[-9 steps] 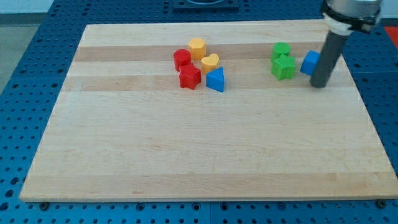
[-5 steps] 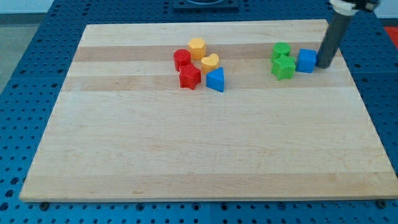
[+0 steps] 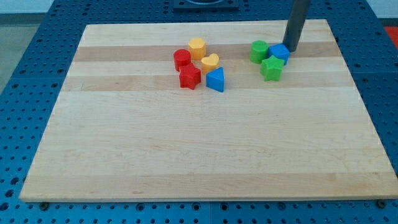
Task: Move the blue cube above the green star
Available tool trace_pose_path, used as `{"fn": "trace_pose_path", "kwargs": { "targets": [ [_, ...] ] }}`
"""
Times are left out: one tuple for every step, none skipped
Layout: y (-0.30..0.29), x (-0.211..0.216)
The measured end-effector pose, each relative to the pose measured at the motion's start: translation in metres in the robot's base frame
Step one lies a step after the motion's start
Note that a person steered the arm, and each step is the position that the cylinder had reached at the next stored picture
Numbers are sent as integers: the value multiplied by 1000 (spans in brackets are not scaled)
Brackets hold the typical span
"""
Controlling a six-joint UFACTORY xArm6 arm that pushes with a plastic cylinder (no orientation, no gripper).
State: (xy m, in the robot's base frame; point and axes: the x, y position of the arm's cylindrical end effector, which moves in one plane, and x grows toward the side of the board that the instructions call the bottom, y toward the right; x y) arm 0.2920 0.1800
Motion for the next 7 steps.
{"fn": "trace_pose_path", "kwargs": {
  "targets": [
    [-13, 0],
    [-20, 1],
    [-20, 17],
    [-20, 34],
    [-24, 37],
    [-42, 30],
    [-69, 24]
  ]
}}
